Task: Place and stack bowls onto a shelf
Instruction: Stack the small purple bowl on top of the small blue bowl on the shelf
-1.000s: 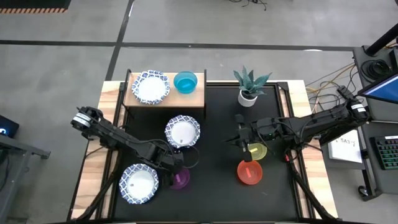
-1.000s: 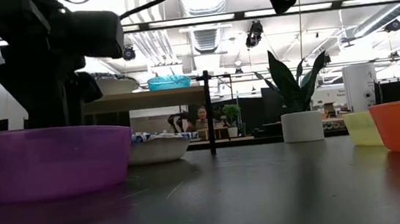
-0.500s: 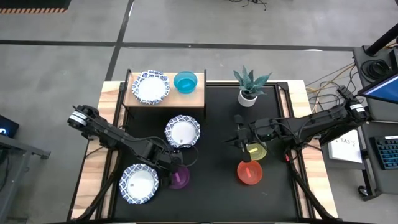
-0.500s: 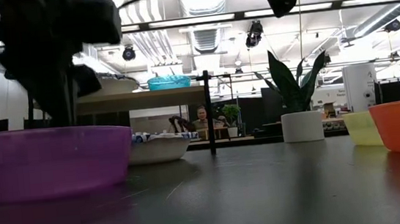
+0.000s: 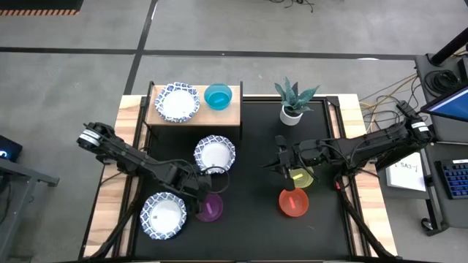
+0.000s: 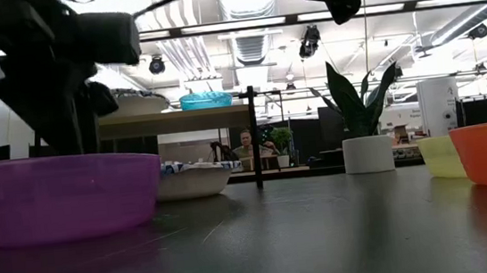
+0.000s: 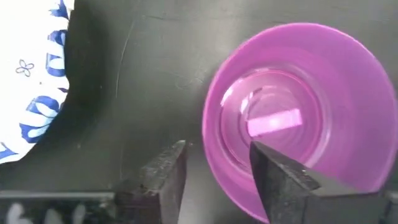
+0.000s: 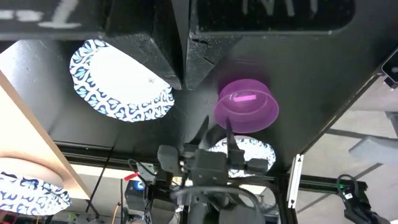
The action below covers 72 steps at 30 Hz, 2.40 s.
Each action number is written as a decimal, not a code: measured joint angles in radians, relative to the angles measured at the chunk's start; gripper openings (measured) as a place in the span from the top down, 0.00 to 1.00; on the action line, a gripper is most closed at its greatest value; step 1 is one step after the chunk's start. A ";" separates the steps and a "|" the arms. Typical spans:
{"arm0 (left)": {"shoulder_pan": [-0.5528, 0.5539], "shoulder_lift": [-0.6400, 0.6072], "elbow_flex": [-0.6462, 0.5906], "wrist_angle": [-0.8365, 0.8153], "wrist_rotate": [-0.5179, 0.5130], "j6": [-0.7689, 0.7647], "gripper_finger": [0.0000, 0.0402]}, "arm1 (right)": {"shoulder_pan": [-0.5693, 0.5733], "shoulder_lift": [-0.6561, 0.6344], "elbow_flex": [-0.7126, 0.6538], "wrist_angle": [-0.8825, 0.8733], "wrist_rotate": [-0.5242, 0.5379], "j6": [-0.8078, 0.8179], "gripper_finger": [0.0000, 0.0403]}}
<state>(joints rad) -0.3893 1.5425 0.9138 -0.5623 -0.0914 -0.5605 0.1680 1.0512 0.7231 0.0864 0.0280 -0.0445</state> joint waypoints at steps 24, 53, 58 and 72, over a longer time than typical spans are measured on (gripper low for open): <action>0.040 -0.024 -0.160 0.271 0.110 -0.051 1.00 | 0.000 0.000 -0.008 0.000 0.001 0.018 0.98; 0.315 -0.280 0.239 -0.057 0.099 0.468 1.00 | -0.001 0.000 -0.009 0.000 0.029 0.018 0.98; 0.529 -0.269 0.407 -0.096 0.033 0.642 1.00 | -0.001 -0.001 -0.009 0.000 0.036 0.018 0.98; 1.084 0.043 0.794 -0.274 0.085 0.810 1.00 | -0.003 -0.001 -0.010 -0.010 0.053 0.018 0.98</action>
<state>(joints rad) 0.6946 1.5855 1.7078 -0.8363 -0.0059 0.2499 0.1650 1.0504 0.7136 0.0762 0.0814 -0.0269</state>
